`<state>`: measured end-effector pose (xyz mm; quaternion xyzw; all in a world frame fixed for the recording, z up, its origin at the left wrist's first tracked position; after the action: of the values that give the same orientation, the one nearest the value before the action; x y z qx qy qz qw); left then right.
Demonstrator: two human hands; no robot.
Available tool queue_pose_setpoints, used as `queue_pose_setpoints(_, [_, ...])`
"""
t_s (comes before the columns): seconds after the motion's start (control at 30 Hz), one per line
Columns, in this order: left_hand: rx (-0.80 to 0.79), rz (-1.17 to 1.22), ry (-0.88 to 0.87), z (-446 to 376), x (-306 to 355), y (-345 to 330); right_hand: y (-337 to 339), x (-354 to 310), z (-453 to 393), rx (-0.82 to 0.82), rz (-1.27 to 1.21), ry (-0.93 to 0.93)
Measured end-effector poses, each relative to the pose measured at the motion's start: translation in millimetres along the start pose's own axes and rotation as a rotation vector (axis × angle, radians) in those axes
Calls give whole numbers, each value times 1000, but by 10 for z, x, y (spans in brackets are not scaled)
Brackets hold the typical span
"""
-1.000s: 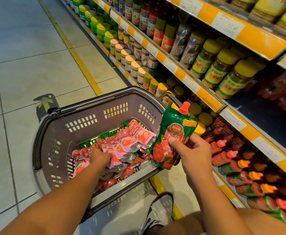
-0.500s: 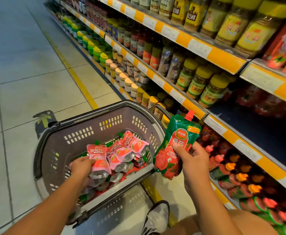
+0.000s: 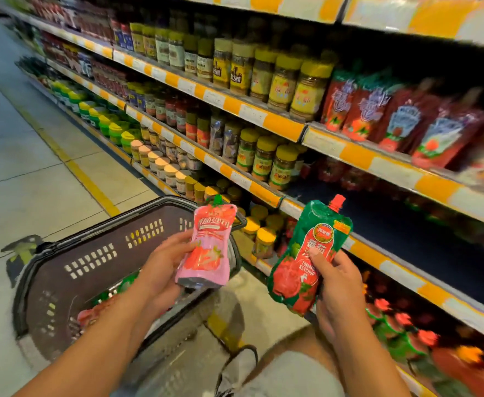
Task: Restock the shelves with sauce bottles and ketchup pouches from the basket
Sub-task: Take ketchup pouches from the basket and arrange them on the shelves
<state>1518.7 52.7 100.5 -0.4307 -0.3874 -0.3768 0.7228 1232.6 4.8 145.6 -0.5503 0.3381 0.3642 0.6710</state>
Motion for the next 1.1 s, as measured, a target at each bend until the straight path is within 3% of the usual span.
queue_pose_setpoints(0.23, [-336, -156, -18, 383, -6, -1398, 914, -835, 247, 159, -28, 119])
queue_pose_setpoints(0.43, [-505, -350, -10, 710, -145, -2398, 1806, -1389, 540, 304, 14, 210])
queue_pose_setpoints(0.7, [-606, -532, 60, 837, -746, -3475, 2863, -1787, 712, 540, 29, 211])
queue_pose_setpoints(0.9, [-720, -563, 142, 729, -1153, -4163, 3276, -1999, 582, 664, -15, 229])
queue_pose_setpoints(1.1, [-725, -561, 160, 518, -1391, -4741, 3654, -2114, 278, 779, 29, 185])
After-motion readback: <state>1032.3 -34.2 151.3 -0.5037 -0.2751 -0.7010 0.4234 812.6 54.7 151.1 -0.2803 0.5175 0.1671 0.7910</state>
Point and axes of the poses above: each hand's wrist, its own z-axis away from the middle knuckle, its own y-axis out of the back of the hand, x = y × z, the point moved 3 cm from there along -z, towards the middle knuckle, and after that the axes turned 15 degrees about -z, right-handed, at the moved point
